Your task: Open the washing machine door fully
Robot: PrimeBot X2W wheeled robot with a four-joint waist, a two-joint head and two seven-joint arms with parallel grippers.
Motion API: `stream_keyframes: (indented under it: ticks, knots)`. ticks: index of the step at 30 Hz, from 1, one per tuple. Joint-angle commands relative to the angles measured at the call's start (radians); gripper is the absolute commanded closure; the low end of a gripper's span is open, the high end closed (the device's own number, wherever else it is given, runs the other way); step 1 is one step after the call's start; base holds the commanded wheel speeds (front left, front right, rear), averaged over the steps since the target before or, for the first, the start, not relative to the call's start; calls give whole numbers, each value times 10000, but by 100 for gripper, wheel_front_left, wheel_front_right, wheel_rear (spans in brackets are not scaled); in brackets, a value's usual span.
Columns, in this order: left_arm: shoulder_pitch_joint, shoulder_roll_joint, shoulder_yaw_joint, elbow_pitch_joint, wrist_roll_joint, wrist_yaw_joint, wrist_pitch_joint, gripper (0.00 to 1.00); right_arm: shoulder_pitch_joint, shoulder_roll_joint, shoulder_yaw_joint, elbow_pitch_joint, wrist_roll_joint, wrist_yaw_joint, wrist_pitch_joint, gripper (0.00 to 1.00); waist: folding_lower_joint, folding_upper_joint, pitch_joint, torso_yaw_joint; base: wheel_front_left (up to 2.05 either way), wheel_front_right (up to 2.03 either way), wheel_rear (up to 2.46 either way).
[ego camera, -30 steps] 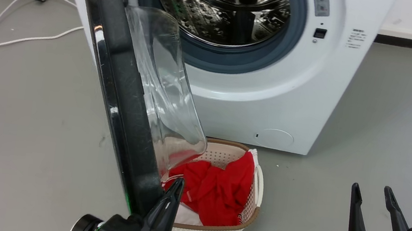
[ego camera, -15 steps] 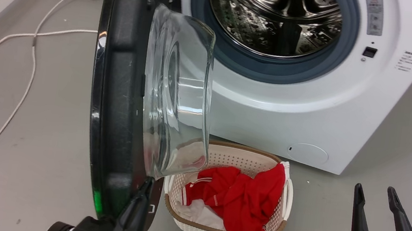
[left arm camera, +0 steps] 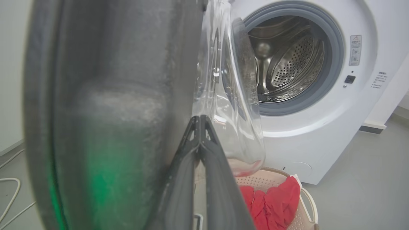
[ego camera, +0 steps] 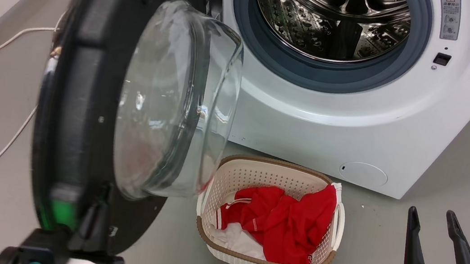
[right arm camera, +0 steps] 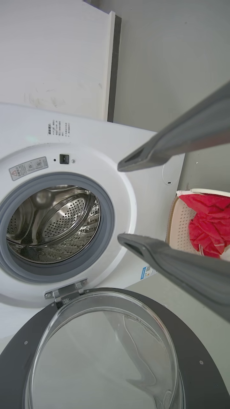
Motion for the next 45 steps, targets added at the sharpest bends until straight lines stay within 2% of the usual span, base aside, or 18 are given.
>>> stream_keyframes:
  ticks: [1,20,35,45]
  knots:
    - [-162,106,331,182,-141,118,-113,100,-102,25,7,-67,-44,-6,24,0,0,0,56,-39,0,0,0]
    - [-1333,681,2915,1982,-1252,23,-699,100,-464,24,-144,-380,-241,-6,291,0,0,0,970,-354,0,0,0]
    - [-2733,1427,5288,3890,-1526,-800,-756,100,-870,24,-136,-451,-401,-6,345,0,0,0,1599,-315,0,0,0]
    - [-3322,1597,6287,5026,-1211,-1135,-745,100,-993,24,-110,-338,-446,-6,342,0,0,0,1656,-360,0,0,0]
